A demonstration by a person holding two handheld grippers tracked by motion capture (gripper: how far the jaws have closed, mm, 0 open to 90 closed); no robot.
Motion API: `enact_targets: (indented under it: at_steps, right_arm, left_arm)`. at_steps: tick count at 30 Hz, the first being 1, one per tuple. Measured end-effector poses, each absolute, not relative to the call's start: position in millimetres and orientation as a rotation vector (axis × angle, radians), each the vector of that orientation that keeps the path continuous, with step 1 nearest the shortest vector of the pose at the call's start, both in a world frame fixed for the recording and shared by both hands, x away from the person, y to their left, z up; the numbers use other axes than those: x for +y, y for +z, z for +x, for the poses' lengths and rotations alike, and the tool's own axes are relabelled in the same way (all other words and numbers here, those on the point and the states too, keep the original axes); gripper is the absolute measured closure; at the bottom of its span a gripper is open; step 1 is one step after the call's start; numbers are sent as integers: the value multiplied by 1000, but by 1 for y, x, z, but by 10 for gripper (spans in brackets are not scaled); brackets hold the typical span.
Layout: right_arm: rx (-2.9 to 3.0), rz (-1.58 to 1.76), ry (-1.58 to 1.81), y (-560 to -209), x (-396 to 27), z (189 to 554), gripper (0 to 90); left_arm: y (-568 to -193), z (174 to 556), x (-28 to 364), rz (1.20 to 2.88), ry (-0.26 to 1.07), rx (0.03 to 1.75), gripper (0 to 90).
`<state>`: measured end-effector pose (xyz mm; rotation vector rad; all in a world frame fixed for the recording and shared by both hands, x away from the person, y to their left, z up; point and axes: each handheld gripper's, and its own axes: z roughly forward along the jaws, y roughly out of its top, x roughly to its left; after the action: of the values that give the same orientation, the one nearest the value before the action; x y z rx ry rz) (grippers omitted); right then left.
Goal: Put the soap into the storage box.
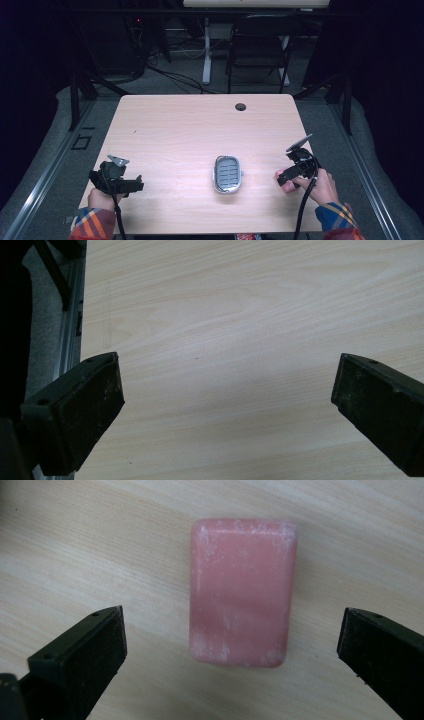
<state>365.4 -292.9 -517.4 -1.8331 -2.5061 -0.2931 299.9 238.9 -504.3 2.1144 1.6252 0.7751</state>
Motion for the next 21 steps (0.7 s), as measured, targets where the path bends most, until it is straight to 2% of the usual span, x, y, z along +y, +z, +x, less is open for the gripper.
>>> enact_targets:
  at_steps: [4,10,21]
  right_arm:
    - [-2514,-1843,-278,-521,-286,370,2]
    - [-2532,-1843,-227,-524,-283,375,142]
    - [-2551,-1850,-164,-529,-282,378,235]
  left_arm:
    - [-504,300,238,2111,783,1622,1]
    - [-504,299,239,2109,782,1622,1]
    - [-504,299,238,2109,788,1619,1]
